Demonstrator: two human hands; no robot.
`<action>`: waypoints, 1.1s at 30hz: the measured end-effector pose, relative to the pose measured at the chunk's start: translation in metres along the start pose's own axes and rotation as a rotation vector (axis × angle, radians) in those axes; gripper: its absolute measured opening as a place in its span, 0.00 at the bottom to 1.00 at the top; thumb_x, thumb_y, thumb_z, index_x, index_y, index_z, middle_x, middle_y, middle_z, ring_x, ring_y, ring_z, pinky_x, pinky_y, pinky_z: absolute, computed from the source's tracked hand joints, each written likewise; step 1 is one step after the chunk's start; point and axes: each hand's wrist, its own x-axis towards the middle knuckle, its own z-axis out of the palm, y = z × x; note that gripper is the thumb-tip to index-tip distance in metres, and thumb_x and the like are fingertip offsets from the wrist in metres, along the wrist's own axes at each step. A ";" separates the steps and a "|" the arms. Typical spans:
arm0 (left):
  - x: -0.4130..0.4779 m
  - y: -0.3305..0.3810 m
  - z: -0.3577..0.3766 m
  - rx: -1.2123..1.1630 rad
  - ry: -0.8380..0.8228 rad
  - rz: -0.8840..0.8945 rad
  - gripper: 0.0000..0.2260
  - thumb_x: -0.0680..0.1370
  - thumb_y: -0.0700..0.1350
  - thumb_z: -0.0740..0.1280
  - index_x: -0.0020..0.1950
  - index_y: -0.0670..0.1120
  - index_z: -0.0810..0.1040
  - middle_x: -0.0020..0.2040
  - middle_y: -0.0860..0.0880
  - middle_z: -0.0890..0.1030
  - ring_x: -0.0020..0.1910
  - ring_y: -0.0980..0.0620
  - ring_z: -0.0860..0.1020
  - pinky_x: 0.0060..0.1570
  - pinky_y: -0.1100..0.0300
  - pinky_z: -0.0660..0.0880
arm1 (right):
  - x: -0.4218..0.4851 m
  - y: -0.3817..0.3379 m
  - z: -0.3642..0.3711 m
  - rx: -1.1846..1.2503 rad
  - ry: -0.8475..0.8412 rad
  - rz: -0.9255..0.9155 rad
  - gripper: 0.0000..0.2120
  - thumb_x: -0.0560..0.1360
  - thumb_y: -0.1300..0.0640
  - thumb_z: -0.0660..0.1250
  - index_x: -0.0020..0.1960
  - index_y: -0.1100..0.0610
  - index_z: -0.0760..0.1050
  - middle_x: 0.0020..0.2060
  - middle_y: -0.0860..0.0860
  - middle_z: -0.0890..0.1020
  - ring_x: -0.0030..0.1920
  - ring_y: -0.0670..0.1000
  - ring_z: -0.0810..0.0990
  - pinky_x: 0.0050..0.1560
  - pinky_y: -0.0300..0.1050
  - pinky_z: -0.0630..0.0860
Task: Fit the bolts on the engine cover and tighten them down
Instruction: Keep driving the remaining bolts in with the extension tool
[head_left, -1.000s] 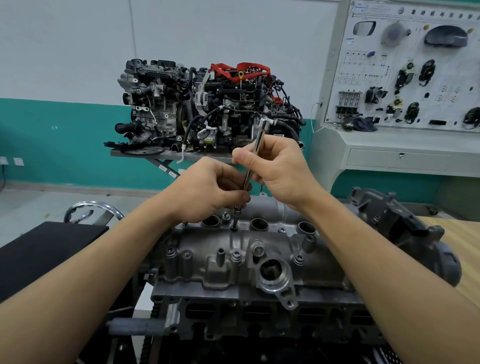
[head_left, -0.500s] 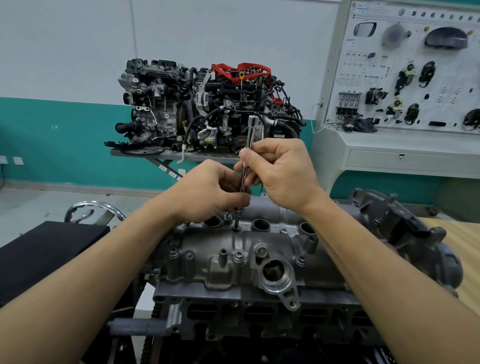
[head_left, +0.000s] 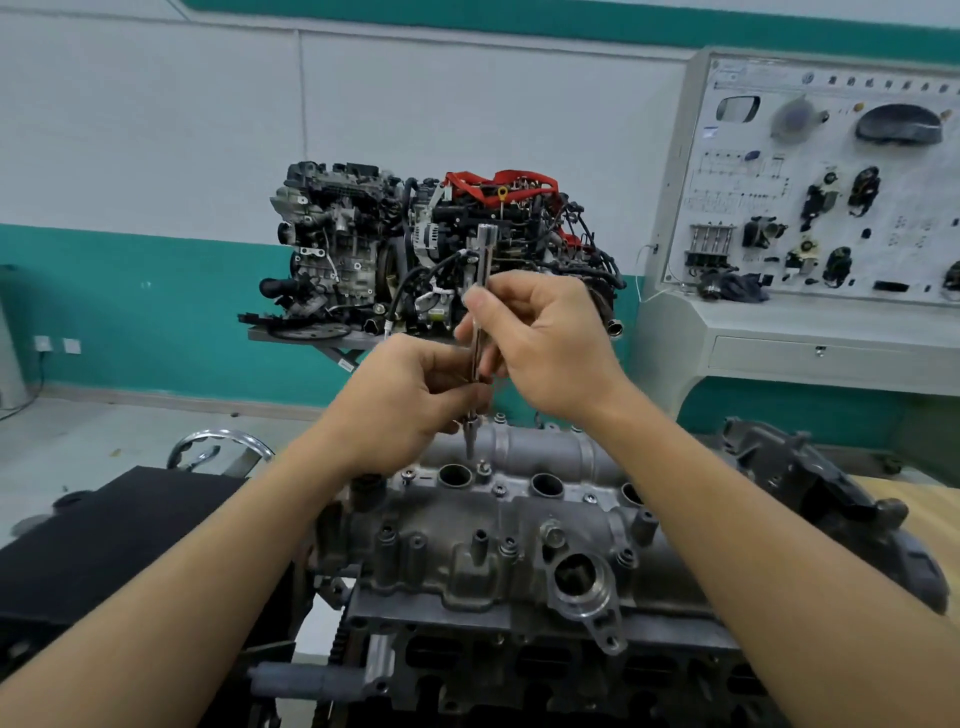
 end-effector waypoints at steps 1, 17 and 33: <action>-0.003 -0.003 -0.008 0.013 0.034 0.006 0.09 0.77 0.37 0.72 0.45 0.52 0.86 0.38 0.49 0.86 0.37 0.49 0.84 0.40 0.57 0.81 | 0.004 0.000 0.009 0.006 -0.027 -0.006 0.13 0.82 0.60 0.64 0.41 0.64 0.79 0.35 0.59 0.84 0.26 0.52 0.79 0.28 0.41 0.74; -0.027 -0.033 -0.013 0.033 0.248 -0.134 0.03 0.74 0.39 0.75 0.42 0.47 0.85 0.34 0.48 0.86 0.29 0.61 0.75 0.31 0.69 0.71 | 0.009 0.023 0.049 0.122 -0.144 -0.060 0.12 0.82 0.63 0.61 0.44 0.68 0.77 0.35 0.59 0.83 0.26 0.50 0.75 0.29 0.39 0.72; -0.022 -0.022 -0.006 0.327 0.253 -0.155 0.03 0.76 0.43 0.74 0.42 0.46 0.86 0.32 0.53 0.84 0.32 0.55 0.80 0.35 0.63 0.75 | 0.000 0.031 0.047 0.300 -0.092 0.015 0.10 0.82 0.60 0.63 0.44 0.57 0.79 0.36 0.48 0.86 0.26 0.45 0.75 0.29 0.36 0.73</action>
